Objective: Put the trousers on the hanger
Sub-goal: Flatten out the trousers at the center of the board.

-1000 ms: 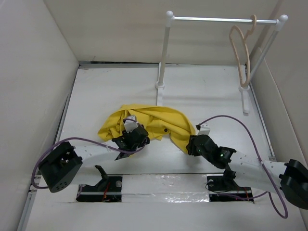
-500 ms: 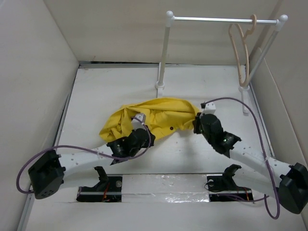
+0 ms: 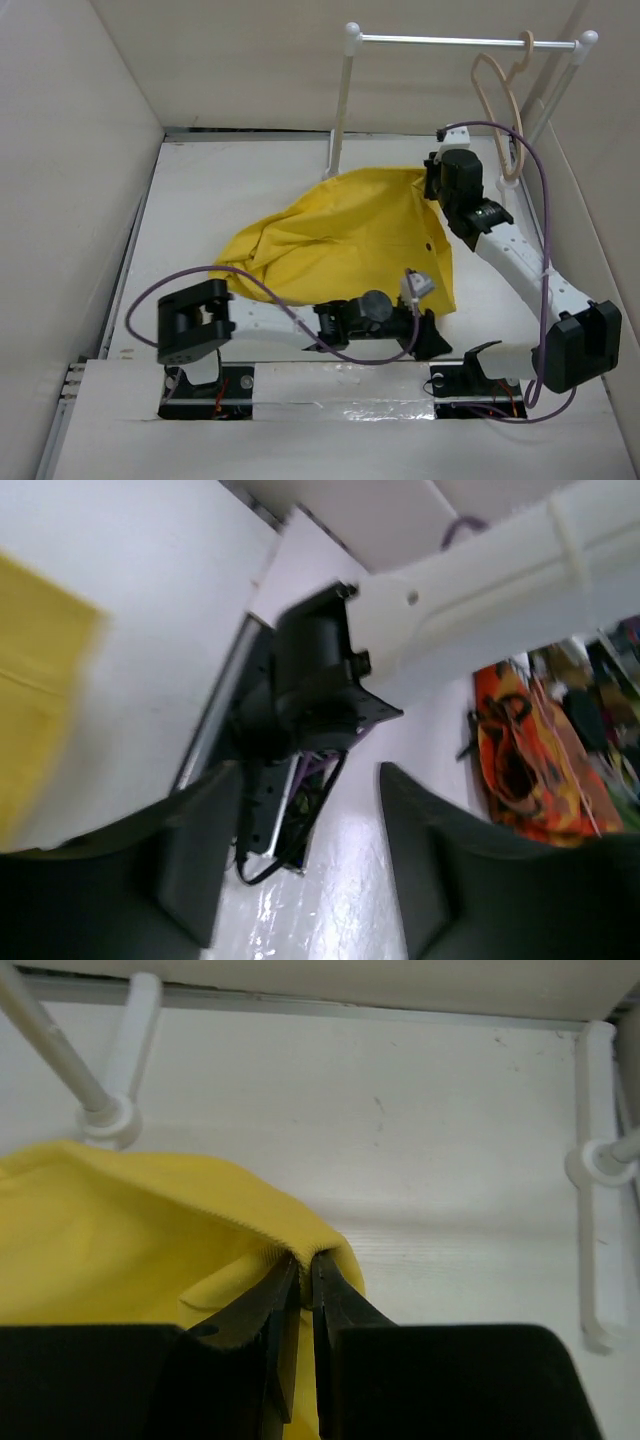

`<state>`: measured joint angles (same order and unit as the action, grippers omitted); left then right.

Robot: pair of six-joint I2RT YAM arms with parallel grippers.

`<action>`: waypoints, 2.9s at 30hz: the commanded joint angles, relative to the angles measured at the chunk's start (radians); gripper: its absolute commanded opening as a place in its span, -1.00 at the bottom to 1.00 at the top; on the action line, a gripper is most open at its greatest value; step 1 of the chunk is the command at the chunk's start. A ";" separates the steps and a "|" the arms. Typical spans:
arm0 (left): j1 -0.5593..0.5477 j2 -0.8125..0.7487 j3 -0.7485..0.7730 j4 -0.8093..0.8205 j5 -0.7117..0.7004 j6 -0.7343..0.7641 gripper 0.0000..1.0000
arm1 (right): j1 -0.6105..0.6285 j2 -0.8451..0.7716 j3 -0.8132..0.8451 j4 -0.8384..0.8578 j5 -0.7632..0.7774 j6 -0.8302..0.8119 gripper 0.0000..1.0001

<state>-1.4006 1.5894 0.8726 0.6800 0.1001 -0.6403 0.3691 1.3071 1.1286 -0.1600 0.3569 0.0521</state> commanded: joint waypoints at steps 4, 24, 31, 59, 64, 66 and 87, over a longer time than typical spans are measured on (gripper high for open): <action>-0.041 0.241 0.190 0.148 0.285 0.017 0.26 | -0.114 -0.147 0.010 -0.006 -0.012 -0.023 -0.30; 0.262 -0.632 -0.424 -0.511 -0.689 -0.390 -0.02 | 0.458 -0.252 -0.415 0.270 -0.322 0.031 -0.98; 0.253 -0.995 -0.537 -0.944 -0.848 -0.686 -0.12 | 0.684 -0.034 -0.322 0.404 -0.349 -0.006 -0.06; 0.253 -1.139 -0.466 -1.314 -0.910 -0.817 0.21 | 0.526 0.063 -0.461 0.378 -0.266 0.068 -1.00; 0.253 -0.919 -0.426 -1.251 -0.878 -0.757 0.17 | 0.485 0.017 -0.494 0.379 -0.292 0.068 -1.00; 0.244 -0.785 -0.394 -1.229 -0.858 -0.731 0.15 | 0.485 0.012 -0.489 0.379 -0.308 0.065 -1.00; 0.267 -0.687 -0.429 -1.087 -1.001 -0.752 -0.02 | 0.476 -0.031 -0.520 0.416 -0.391 0.066 -1.00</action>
<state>-1.2144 0.9161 0.4526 -0.5056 -0.7517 -1.4799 0.8444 1.2999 0.6144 0.2134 -0.0189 0.1131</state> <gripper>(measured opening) 0.506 0.019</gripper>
